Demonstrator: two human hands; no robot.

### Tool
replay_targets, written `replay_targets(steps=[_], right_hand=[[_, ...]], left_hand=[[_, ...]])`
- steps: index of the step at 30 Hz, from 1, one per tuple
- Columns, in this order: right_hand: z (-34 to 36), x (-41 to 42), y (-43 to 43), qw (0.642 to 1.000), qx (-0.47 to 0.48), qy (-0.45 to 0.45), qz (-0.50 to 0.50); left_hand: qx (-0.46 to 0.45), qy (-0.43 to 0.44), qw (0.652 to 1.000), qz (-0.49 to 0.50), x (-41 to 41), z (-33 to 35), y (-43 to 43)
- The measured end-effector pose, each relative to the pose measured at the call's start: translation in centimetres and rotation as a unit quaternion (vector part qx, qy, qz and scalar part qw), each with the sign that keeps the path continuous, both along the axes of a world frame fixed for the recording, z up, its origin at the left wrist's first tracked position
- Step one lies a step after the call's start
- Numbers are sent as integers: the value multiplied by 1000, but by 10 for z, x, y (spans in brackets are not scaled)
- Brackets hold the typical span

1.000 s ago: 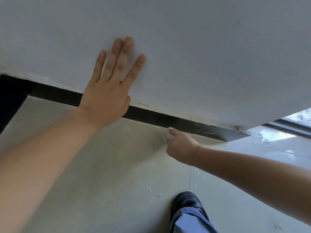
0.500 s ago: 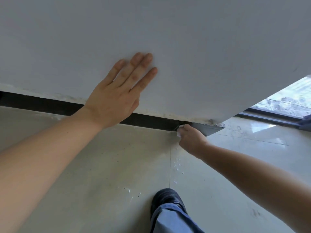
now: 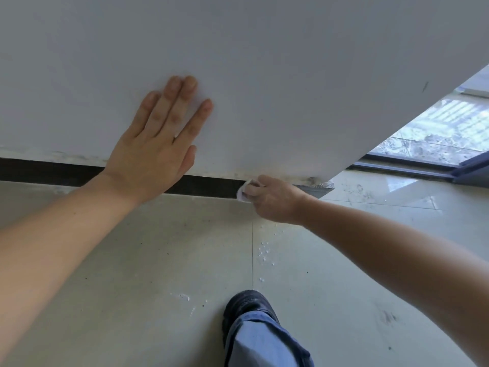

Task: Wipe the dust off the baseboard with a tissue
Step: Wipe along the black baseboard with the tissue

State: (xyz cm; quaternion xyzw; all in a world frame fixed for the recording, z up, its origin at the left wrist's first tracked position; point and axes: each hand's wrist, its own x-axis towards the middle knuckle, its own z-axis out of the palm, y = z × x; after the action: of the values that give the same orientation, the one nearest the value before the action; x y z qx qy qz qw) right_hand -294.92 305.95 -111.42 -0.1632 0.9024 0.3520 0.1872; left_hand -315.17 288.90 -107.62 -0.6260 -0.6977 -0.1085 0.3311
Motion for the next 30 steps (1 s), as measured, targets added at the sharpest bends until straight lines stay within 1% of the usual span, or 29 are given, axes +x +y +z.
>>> replay_targets(steps=[1,4,7,8,9,10,12,14,15,17,19,22,24,27,28,29,30], right_hand=[[-5,11,9,1000,-15,3,-14],[-17,47,23,996,-9,-13,-91],[-27,68,27,972,6,-92,-216],[-30,69,22,969,-1,-108,-223],[-33,69,16,972,-5,-120,-202],[-32,64,8,983,-18,-92,-158],[-33,54,3,995,4,-38,-88],[-28,44,10,998,20,20,-54],[-23,42,18,998,32,28,-48],[-15,49,36,998,51,14,-47],[-13,71,52,997,46,-20,-63],[-9,105,62,983,56,-84,-155],[-2,112,62,957,63,-145,-242],[-4,107,52,950,24,-181,-254],[-10,101,42,954,23,-197,-226],[-17,96,32,964,0,-188,-189],[-25,91,24,966,-28,-182,-182]], left_hand=[[0,7,1000,-1,1,1,1],[2,10,1000,-1,3,0,4],[1,0,1000,-6,3,-1,6],[3,-2,1000,-8,3,-2,7],[5,-4,1000,-9,4,-3,7],[6,-11,1000,-11,4,-3,8],[4,-26,999,-19,6,-4,9],[-2,-19,999,-28,9,-6,10],[-5,-11,999,-34,10,-7,10],[-10,-6,999,-45,13,-11,12],[-17,-7,999,-49,14,-13,15],[-9,5,999,-46,12,-17,17],[-7,4,999,-43,13,-20,20],[-3,-9,999,-49,15,-23,24],[0,-8,999,-48,15,-23,24],[2,-4,999,-47,15,-23,23],[3,0,999,-44,15,-23,23]])
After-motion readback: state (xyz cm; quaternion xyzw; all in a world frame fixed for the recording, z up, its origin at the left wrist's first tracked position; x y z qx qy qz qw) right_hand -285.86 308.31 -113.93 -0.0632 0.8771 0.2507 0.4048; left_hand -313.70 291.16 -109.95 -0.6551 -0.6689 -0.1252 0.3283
